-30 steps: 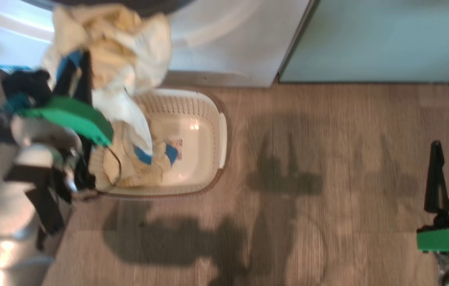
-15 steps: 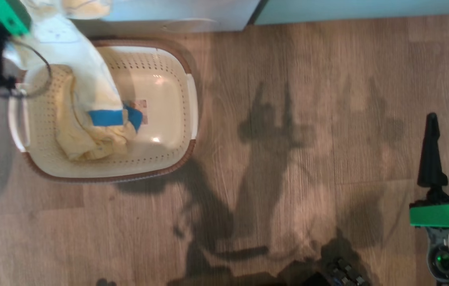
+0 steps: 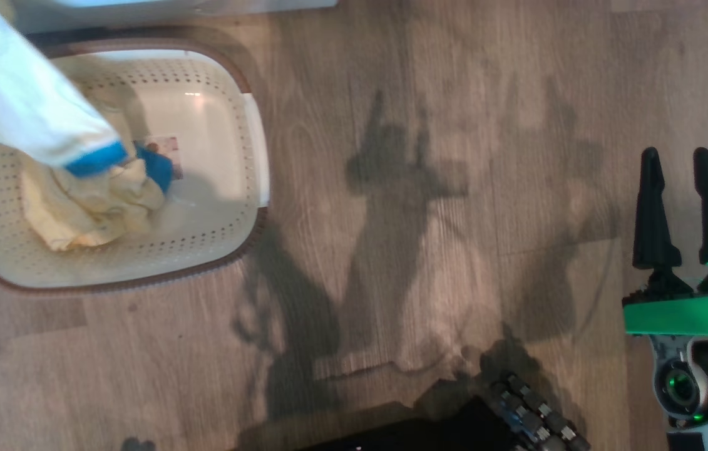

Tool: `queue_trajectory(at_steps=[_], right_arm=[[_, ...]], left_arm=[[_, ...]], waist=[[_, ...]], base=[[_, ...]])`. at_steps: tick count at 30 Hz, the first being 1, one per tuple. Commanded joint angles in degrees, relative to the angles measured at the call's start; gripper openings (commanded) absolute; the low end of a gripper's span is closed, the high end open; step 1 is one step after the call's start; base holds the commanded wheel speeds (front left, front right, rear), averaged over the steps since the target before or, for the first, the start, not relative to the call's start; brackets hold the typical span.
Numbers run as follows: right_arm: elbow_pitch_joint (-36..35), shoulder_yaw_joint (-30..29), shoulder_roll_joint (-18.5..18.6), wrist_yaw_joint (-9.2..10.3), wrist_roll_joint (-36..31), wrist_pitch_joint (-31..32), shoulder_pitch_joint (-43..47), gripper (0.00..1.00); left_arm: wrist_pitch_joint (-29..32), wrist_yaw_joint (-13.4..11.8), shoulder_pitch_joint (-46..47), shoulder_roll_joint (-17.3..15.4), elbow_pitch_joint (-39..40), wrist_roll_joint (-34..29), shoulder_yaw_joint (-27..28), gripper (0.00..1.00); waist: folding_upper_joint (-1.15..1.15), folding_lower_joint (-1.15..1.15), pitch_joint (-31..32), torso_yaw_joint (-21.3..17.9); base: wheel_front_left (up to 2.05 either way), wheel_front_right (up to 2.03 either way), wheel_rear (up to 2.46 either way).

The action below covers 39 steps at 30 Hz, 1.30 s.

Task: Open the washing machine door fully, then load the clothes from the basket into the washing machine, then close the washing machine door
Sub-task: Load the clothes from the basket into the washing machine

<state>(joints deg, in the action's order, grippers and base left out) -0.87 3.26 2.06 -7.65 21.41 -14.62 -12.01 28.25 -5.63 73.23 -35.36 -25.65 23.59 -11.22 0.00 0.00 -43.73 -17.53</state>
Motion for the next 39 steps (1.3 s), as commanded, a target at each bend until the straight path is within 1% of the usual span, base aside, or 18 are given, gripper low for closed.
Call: queue_trajectory(at_steps=[1, 5, 7, 10, 13, 15, 17, 20, 23, 25, 29, 31, 33, 34, 35, 36, 38, 39], right_arm=[[-1.39, 1.19, 0.82, 0.16, 0.75, -0.37, 0.3, 1.0], [-1.25, 1.86, 0.82, 0.16, 1.78, -0.37, -0.35, 1.0], [-1.24, 2.16, 0.82, 0.16, 2.25, -0.37, -0.73, 1.0], [-1.25, 2.56, 0.82, 0.16, 2.87, -0.37, -1.26, 1.0], [-1.37, 2.79, 0.82, 0.16, 3.3, -0.38, -1.8, 1.0], [-1.53, 2.91, 0.82, 0.16, 3.54, -0.38, -2.09, 1.0], [-1.66, 3.07, 0.82, 0.16, 3.79, -0.38, -2.36, 1.0], [-1.74, 3.19, 0.82, 0.16, 4.14, -0.38, -2.54, 1.0], [-1.48, 3.32, 0.82, 0.16, 4.34, -0.38, -2.48, 1.0], [-1.16, 3.56, 0.82, 0.16, 4.33, -0.38, -2.54, 1.0], [-1.06, 3.53, 0.82, 0.16, 4.22, -0.38, -2.87, 1.0], [-1.0, 3.54, 0.82, 0.16, 4.17, -0.38, -3.1, 1.0], [-0.89, 3.43, 0.82, 0.16, 4.25, -0.38, -3.26, 1.0], [-0.84, 3.33, 0.82, 0.16, 4.31, -0.38, -3.3, 1.0], [-0.77, 3.23, 0.82, 0.16, 4.31, -0.38, -3.33, 1.0], [-0.72, 3.13, 0.82, 0.16, 4.31, -0.38, -3.35, 1.0], [-0.67, 2.95, 0.82, 0.16, 4.36, -0.38, -3.46, 1.0], [-0.71, 2.76, 0.82, 0.16, 4.39, -0.38, -3.51, 1.0]], left_arm=[[-0.52, 0.23, 3.84, -4.17, 1.62, -1.25, 1.44, 0.0], [-3.12, 1.05, 9.77, -5.27, 0.12, -2.75, 1.09, 0.0], [-6.41, 1.83, 12.91, -5.5, -0.99, -3.65, 0.81, 0.0], [-12.66, 3.01, 17.54, -5.26, -3.28, -4.55, 0.65, 0.0], [-19.14, 3.16, 21.29, -4.87, -5.77, -5.77, 0.48, 0.0], [-23.49, 2.81, 23.37, -4.22, -7.26, -5.87, 0.95, 0.0], [-28.72, 2.58, 24.74, -3.92, -8.42, -6.03, 1.52, 0.0], [-35.98, 3.52, 24.48, -4.23, -10.5, -6.58, 1.42, 0.0], [-36.44, 4.43, 22.31, -3.73, -15.44, -5.14, 1.68, 0.0], [-35.39, 4.98, 21.15, -3.08, -18.41, -4.07, 1.75, 0.0], [-34.03, 5.61, 20.98, -2.12, -21.25, -2.86, 1.77, 0.0], [-33.45, 6.44, 21.4, -1.86, -22.28, -2.66, 1.29, 0.0], [-31.47, 6.88, 21.85, -1.25, -23.91, -1.78, 1.31, 0.0], [-30.62, 6.84, 22.15, -0.98, -24.58, -1.44, 1.35, 0.21], [-29.45, 6.5, 22.37, -0.6, -25.43, -0.96, 1.54, 0.75], [-28.64, 6.46, 22.54, -0.44, -25.9, -1.03, 1.23, 1.0], [-28.25, 6.57, 22.76, 0.05, -26.22, -0.62, 1.17, 1.0], [-28.01, 6.22, 22.58, 0.43, -26.43, -0.38, 1.24, 1.0]], waist=[[0.0, 0.0, -1.07, -1.31], [0.0, 0.0, -2.55, -2.97], [0.0, 0.0, -3.31, -3.75], [0.0, 0.0, -4.43, -4.65], [0.0, 0.0, -5.32, -5.14], [0.0, 0.0, -5.94, -5.38], [0.0, 0.0, -6.39, -5.57], [0.0, 0.0, -6.79, -5.58], [0.0, 0.0, -6.93, -5.34], [0.0, 0.0, -6.93, -5.22], [0.0, 0.0, -7.08, -5.13], [0.0, 0.0, -7.14, -5.15], [0.0, 0.0, -7.05, -5.14], [0.0, 0.0, -7.01, -5.09], [0.0, 0.0, -6.94, -5.02], [0.0, 0.0, -6.89, -4.93], [0.0, 0.0, -6.74, -4.77], [0.0, 0.0, -6.57, -4.63]], base=[[0.0, 0.0, 0.0], [0.0, 0.0, 0.0], [0.0, 0.0, 0.0], [0.0, 0.0, 0.0], [0.0, 0.0, 0.0], [0.0, 0.0, 0.0], [0.0, 0.0, 0.0], [0.0, 0.0, 0.0], [0.0, 0.0, 0.0], [0.0, 0.0, 0.0], [0.0, 0.0, 0.0], [0.0, 0.0, 0.0], [0.0, 0.0, 0.0], [0.0, 0.0, 0.0], [0.0, 0.0, 0.0], [0.0, 0.0, 0.0], [0.0, 0.0, 0.0], [0.0, 0.0, 0.0]])
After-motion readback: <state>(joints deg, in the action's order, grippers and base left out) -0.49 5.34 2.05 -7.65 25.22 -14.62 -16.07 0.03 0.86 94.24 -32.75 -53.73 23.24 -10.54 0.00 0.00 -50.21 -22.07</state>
